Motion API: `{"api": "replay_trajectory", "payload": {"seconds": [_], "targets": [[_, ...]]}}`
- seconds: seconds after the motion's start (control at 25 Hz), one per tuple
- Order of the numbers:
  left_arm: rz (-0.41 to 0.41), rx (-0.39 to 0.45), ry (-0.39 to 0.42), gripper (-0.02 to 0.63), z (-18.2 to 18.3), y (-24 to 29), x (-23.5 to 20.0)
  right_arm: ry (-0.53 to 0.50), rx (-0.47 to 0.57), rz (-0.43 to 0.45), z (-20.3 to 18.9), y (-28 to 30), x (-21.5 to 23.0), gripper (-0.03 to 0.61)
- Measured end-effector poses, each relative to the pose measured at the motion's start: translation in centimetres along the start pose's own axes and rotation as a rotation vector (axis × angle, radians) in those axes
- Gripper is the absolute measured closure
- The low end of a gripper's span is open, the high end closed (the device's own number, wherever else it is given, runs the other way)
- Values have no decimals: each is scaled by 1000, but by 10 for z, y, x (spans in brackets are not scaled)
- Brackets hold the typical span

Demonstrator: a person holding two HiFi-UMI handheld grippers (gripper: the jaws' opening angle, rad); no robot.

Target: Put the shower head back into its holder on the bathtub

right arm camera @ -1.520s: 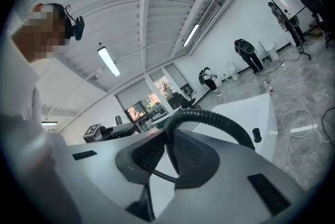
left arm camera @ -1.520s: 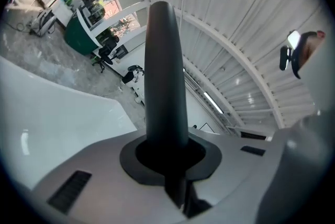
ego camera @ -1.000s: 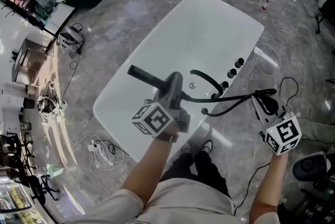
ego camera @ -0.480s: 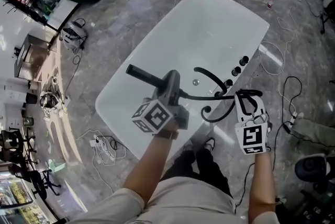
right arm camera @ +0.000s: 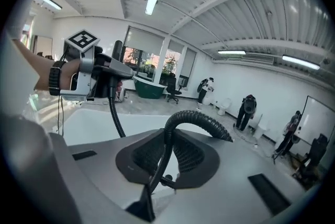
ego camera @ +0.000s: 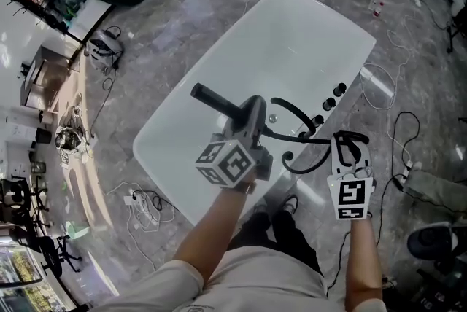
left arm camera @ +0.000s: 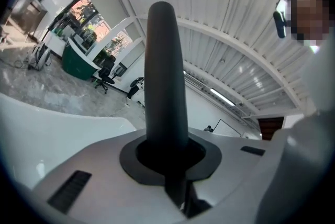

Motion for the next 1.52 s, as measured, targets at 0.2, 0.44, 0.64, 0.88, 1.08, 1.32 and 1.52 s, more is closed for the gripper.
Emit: {"api": "replay_trajectory", "payload": {"seconds": [0.2,0.44,0.64,0.88,1.08,1.32,1.52], "targets": [[24,-108,181,574,-20,-1,2,168,20,25,-8,19,-1,517],[46,-113,192,574,-30,-5,-2,88,60,-83,15,11,51,517],[30,-98,186,574,-28,2,9,-61,41,-20,11,-11,42,517],[71,-110,178,574,-37,-6,2,-149,-93,184,-44,-7,-63,517],[94,-101,168,574,-35,-13,0,-120,-81,-26,-41,4,-21,517],[76,-95,175,574,-38,-8,10,-337,-70,-69,-45,-2,-13,517],[83,-112,189,574,-42,-9,7,-146,-68,25,-50,10,-42,517]]}}
Point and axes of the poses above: the fingertips, and each gripper's own axes: y forward along the fingers, x to its right, z out of its top, the point moved 2 cm from there along -y, backward along the fingers, and after that the axes turned 13 degrees about -z, right-handed, at the moved point
